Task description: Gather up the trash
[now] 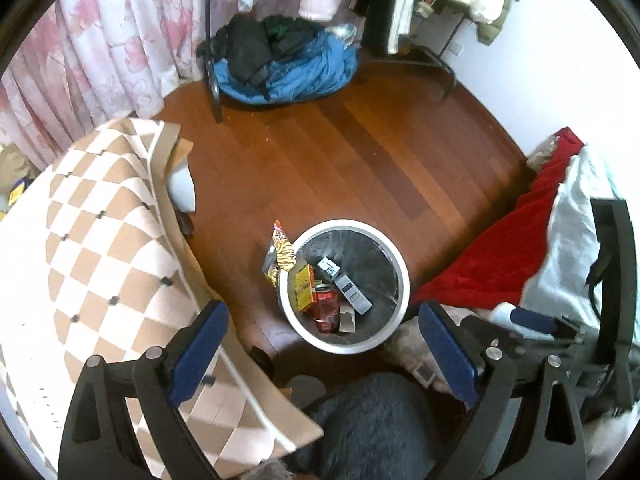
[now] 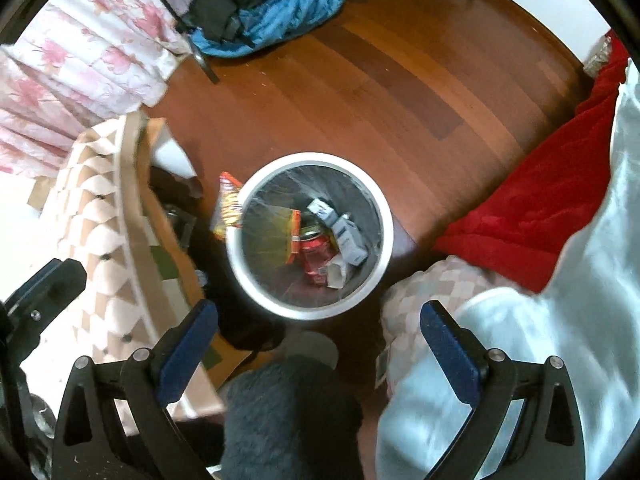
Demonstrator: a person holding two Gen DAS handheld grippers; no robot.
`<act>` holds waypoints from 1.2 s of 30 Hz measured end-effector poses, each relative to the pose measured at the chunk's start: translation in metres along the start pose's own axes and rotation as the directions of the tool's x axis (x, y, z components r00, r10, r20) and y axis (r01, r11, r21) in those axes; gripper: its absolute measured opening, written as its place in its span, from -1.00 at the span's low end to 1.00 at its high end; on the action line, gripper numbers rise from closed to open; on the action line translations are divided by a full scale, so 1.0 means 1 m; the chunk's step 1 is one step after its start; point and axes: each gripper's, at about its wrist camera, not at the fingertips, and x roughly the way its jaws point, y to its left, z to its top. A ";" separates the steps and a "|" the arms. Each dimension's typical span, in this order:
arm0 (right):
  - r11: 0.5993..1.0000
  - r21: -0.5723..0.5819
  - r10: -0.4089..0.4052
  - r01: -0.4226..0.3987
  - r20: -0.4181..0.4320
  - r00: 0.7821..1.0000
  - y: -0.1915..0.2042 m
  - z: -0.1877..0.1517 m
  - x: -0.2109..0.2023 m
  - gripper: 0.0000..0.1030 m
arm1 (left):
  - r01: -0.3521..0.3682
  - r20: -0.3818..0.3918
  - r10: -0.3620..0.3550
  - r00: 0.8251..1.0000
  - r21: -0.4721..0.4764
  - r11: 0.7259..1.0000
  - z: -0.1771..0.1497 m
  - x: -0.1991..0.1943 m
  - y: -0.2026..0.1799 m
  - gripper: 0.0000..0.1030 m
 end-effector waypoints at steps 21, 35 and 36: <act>0.952 -0.154 0.286 -0.265 0.131 0.949 0.035 -0.120 -0.208 0.99 | 0.179 0.172 -0.187 0.967 0.061 0.982 -0.071 -0.185 -0.005 0.89; 0.921 -0.250 0.350 -0.300 0.187 0.918 0.060 -0.162 -0.277 0.99 | 0.197 0.234 -0.207 0.950 0.067 0.978 -0.093 -0.226 0.000 0.89; 0.919 -0.255 0.351 -0.300 0.189 0.917 0.062 -0.163 -0.279 0.99 | 0.195 0.235 -0.205 0.950 0.067 0.979 -0.093 -0.226 0.001 0.89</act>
